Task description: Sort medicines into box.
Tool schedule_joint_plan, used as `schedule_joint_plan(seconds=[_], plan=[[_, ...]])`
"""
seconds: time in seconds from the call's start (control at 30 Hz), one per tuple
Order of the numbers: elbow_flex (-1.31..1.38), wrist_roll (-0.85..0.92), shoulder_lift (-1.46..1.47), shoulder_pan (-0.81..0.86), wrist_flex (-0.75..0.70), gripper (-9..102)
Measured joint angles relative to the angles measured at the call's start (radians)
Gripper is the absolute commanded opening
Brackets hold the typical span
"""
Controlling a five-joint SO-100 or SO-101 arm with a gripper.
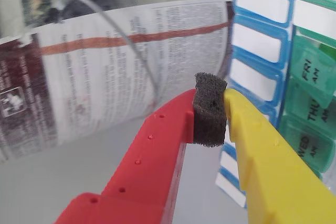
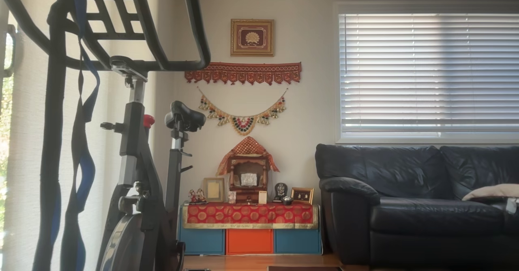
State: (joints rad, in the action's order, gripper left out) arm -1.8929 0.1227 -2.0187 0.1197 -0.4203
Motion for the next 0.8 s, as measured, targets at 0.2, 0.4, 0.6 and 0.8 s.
schedule_joint_plan(seconds=[0.2,0.4,0.6,0.8], plan=[[-0.003,-0.002,-0.061,0.0,0.006,1],[-0.003,0.041,-0.051,0.0,-0.043,1],[-0.003,0.089,0.098,-0.011,-0.132,1],[0.031,0.103,0.209,-0.012,-0.149,1]])
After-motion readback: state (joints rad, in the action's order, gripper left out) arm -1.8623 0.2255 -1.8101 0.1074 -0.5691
